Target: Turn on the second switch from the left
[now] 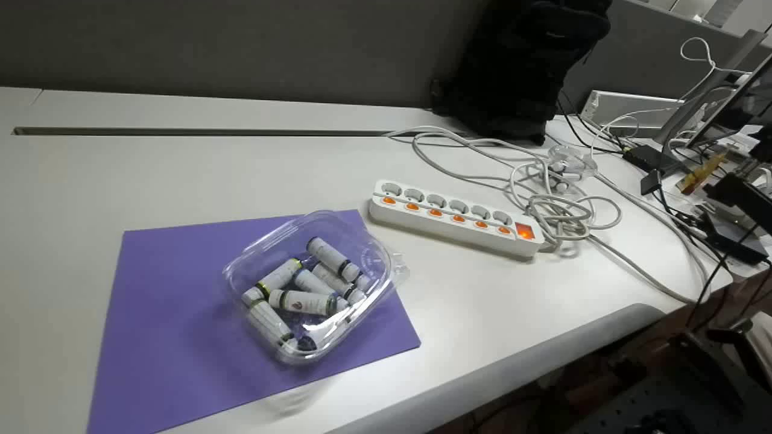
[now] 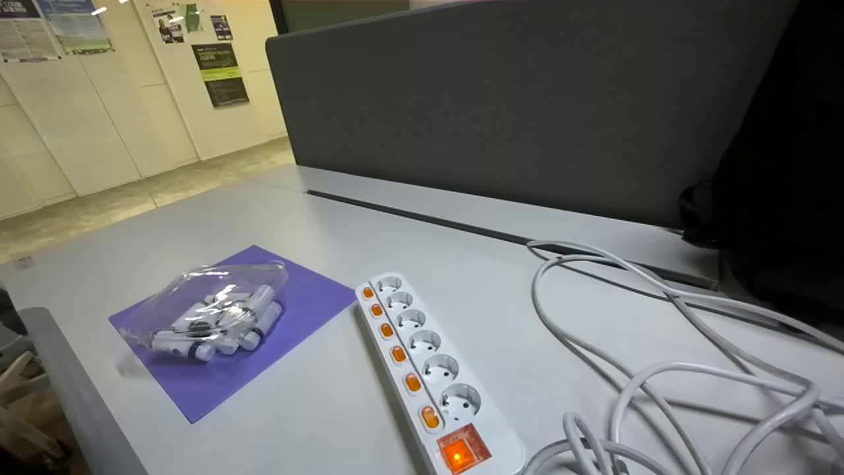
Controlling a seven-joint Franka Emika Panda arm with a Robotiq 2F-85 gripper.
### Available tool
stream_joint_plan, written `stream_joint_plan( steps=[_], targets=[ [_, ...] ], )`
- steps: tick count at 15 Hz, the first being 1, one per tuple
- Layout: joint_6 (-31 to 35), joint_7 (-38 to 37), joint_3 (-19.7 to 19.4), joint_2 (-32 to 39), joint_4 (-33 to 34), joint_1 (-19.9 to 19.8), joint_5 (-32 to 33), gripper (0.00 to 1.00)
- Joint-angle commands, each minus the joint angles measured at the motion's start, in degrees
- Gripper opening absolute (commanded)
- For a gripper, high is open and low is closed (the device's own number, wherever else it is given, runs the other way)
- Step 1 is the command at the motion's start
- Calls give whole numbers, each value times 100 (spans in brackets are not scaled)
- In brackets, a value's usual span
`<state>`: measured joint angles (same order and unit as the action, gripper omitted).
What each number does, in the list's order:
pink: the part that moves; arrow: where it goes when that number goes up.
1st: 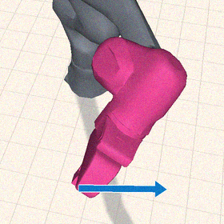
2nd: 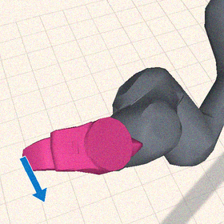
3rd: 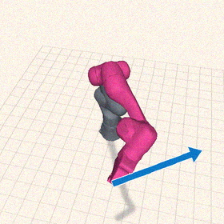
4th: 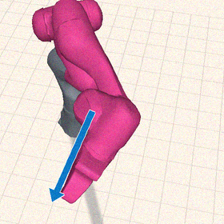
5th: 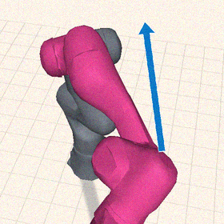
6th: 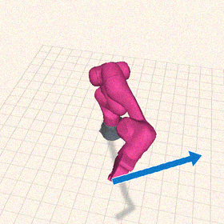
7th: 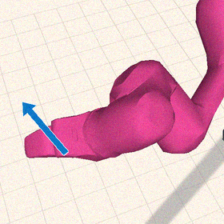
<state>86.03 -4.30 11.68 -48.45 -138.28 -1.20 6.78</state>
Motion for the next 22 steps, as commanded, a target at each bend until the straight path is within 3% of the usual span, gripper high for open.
stream_joint_plan(
  steps=[1, 11, 18, 22],
  targets=[
    [-23, -123, -130, 40, 19, 207, 92, 100],
    [-16, -123, -129, 34, 20, 207, 92, 100],
    [1435, -693, -306, 406, -534, -59, 47, 100],
    [2664, -1170, -469, 848, -958, -313, -22, 100]
  ],
)
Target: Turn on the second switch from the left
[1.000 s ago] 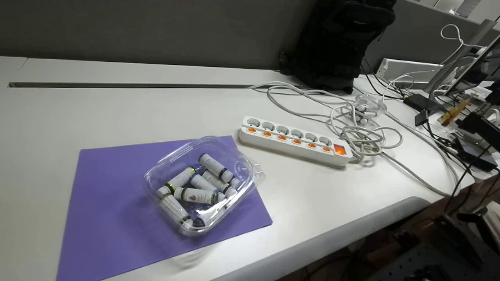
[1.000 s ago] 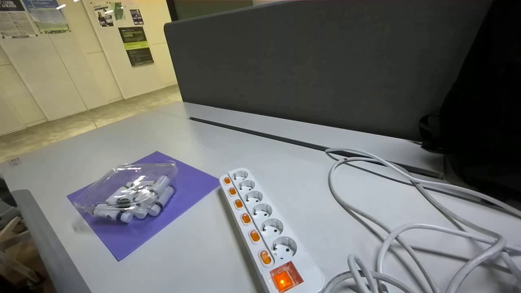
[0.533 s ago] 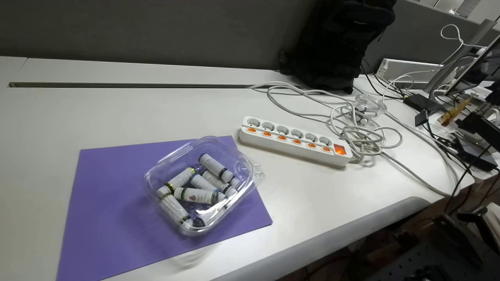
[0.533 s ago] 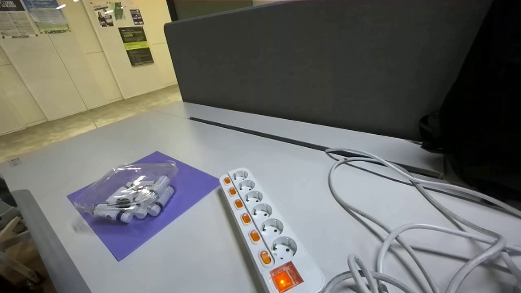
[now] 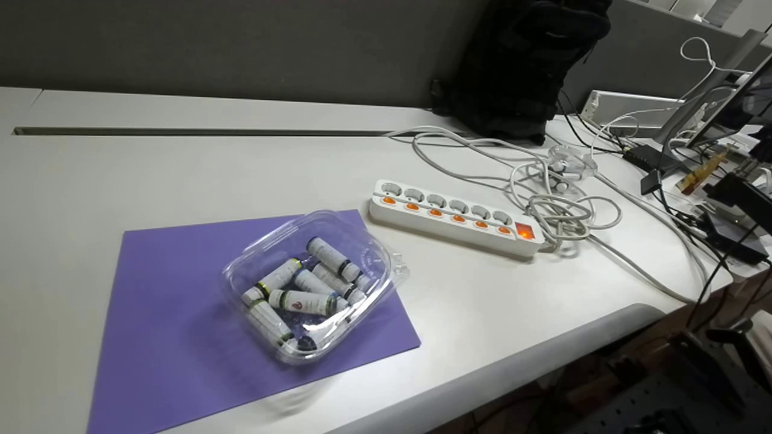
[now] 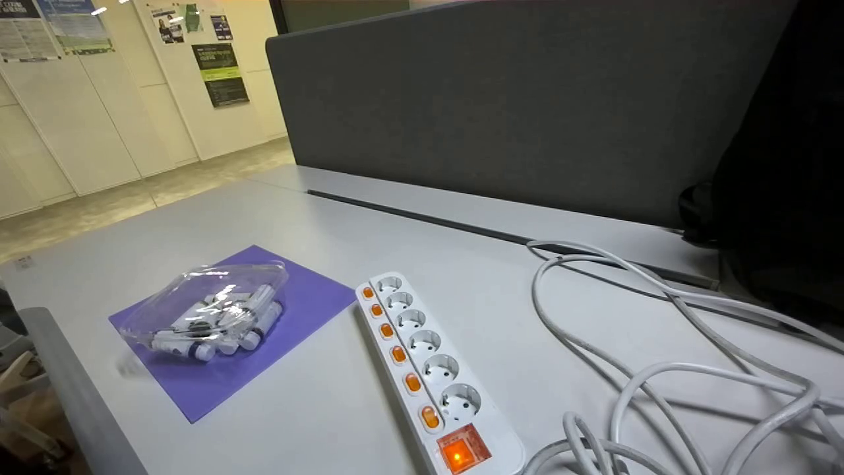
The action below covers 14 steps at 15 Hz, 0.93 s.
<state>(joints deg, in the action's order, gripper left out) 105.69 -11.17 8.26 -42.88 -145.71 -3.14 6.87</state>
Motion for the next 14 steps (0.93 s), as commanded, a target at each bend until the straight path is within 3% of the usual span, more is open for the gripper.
stream_joint_plan(
  steps=[1, 9, 10, 11, 14],
  targets=[
    [1000, -568, -155, 417, -299, -177, -36, 100],
    [2878, -928, -296, 1807, -552, -560, -5, 100],
    [2860, -967, -338, 2009, -484, -566, -100, 100],
    [2754, -744, -338, 1650, -616, -493, 6, 100],
    [2897, -805, -400, 2004, -587, -507, -6, 100]
  ],
)
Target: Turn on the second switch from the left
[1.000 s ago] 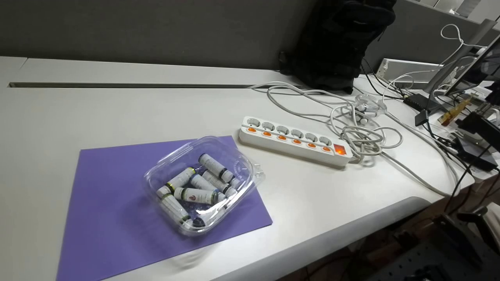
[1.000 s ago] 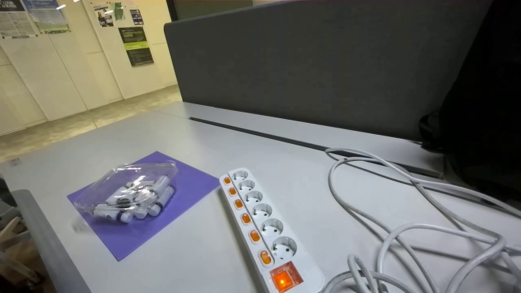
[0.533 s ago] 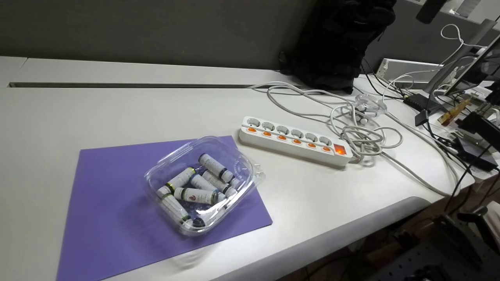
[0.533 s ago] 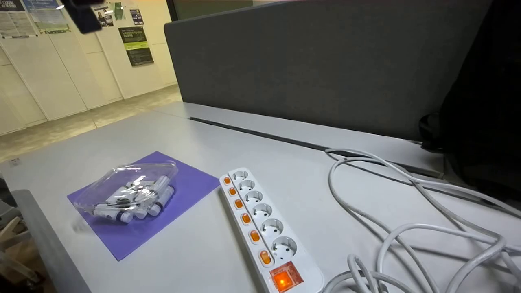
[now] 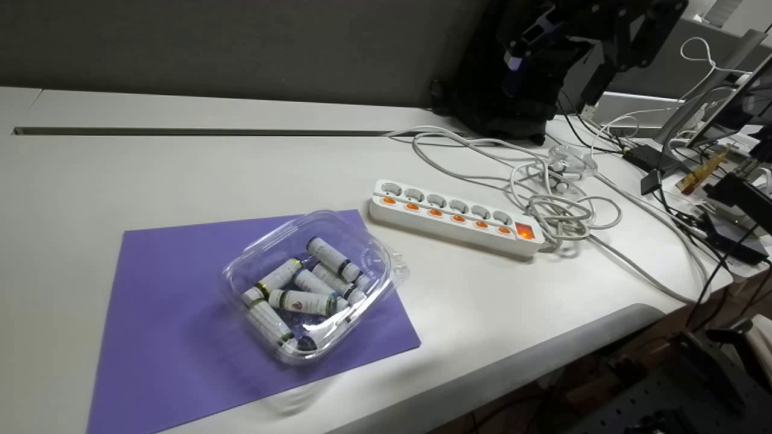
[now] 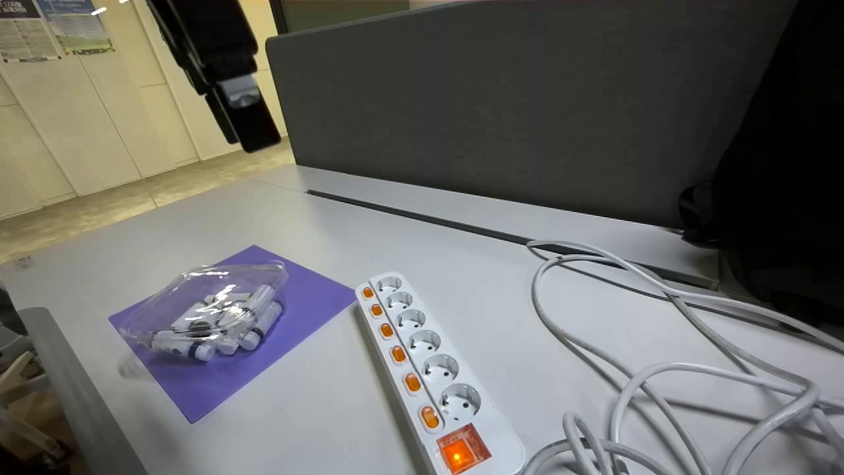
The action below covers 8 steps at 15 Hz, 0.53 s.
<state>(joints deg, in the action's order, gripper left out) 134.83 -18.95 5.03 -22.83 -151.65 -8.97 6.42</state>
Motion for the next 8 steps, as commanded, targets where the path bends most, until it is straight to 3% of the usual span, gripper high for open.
stream_joint_plan(
  steps=[1, 8],
  targets=[
    [-12, -34, -79, 21, 17, 76, 37, 100],
    [201, -563, 35, 474, 176, -81, 228, 100]
  ],
)
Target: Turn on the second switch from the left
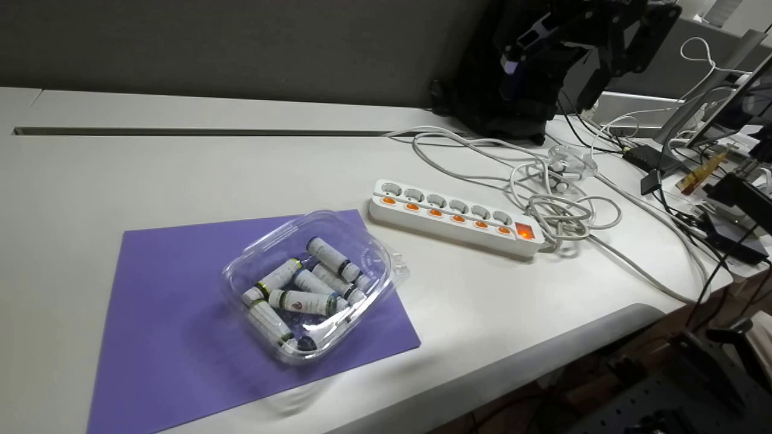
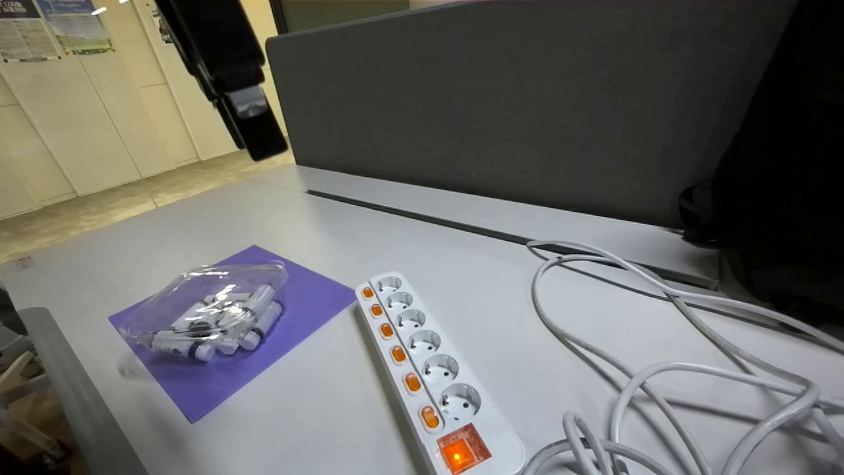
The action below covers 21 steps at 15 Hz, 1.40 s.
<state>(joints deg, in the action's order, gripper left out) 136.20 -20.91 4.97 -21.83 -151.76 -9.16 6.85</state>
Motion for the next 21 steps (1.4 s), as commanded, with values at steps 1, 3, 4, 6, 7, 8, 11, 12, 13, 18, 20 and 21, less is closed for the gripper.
stream_joint_plan(
  steps=[1, 3, 4, 6, 7, 8, 11, 12, 13, 18, 20, 21],
  targets=[
    [77, -471, 60, 491, 230, -90, 246, 100],
    [63, -642, 74, 786, 358, -111, 409, 100],
    [54, -777, 83, 952, 440, -123, 519, 100],
    [65, -1033, 55, 1311, 634, -116, 746, 98],
    [101, -1152, 18, 1476, 729, -94, 835, 75],
    [133, -1267, -26, 1682, 861, -74, 937, 73],
    [285, -1535, -183, 2225, 1202, 50, 1249, 59],
    [334, -1542, -247, 2375, 1296, 115, 1276, 52],
    [378, -1595, -309, 2532, 1386, 182, 1329, 44],
    [474, -1461, -598, 3177, 1698, 589, 1165, 10],
    [465, -1427, -685, 3374, 1779, 749, 1113, 1],
    [462, -1445, -731, 3458, 1816, 824, 1096, 0]
  ],
)
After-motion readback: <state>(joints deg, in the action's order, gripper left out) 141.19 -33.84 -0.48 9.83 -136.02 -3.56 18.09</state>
